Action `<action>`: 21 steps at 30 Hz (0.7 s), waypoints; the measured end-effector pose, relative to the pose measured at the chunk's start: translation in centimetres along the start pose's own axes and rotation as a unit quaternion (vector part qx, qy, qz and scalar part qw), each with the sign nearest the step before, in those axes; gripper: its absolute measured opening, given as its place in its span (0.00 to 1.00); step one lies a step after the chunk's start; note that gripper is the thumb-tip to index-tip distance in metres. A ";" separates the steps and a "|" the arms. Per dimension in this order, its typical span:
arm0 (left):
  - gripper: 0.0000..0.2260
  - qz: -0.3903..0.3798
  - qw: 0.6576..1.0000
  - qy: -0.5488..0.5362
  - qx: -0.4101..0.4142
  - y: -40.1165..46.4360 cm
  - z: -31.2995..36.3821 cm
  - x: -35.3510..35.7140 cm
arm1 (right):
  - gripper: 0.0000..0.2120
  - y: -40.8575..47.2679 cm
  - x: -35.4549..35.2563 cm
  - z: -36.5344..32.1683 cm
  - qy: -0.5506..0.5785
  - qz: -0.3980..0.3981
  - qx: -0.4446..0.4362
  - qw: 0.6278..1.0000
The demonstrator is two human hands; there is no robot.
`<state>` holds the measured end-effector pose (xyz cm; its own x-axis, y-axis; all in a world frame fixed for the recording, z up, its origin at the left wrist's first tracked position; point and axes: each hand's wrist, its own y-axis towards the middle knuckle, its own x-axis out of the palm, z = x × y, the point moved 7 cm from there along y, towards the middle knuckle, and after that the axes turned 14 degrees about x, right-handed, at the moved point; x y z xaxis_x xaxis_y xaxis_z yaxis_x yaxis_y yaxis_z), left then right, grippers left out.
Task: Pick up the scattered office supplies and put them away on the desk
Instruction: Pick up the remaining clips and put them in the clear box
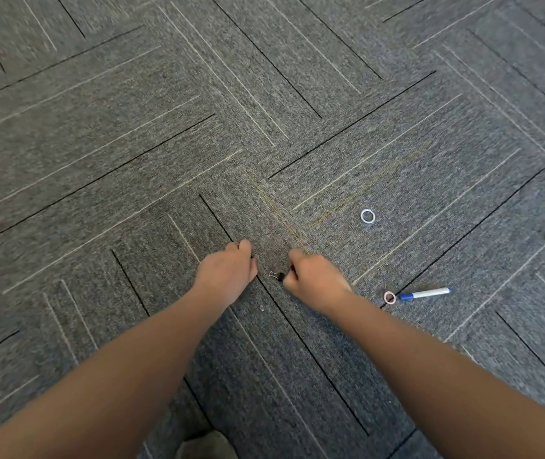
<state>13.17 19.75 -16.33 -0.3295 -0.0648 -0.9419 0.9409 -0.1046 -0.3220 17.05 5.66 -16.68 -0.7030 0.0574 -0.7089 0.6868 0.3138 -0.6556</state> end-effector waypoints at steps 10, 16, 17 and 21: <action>0.10 0.021 0.999 -0.014 0.045 -4.1 -2.4 0.0 | 0.08 -0.6 1.6 -2.0 -0.041 -0.004 -0.042 0.998; 0.08 -0.011 0.997 -0.044 0.063 -4.8 -0.9 0.8 | 0.15 -0.3 2.0 -2.7 -0.086 -0.008 0.006 0.996; 0.08 -0.012 0.997 -0.048 0.061 -4.8 -0.8 0.8 | 0.15 -0.3 2.0 -2.7 -0.085 -0.013 0.012 0.996; 0.11 -0.011 0.996 -0.058 0.061 -4.8 -0.1 0.7 | 0.15 -0.6 1.4 -1.7 -0.106 -0.004 0.024 0.994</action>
<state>8.39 20.34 -15.41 -0.3641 -0.1739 -0.9150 0.9191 -0.2259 -0.3228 15.35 7.13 -16.87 -0.6578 -0.1477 -0.7386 0.6924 0.2675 -0.6701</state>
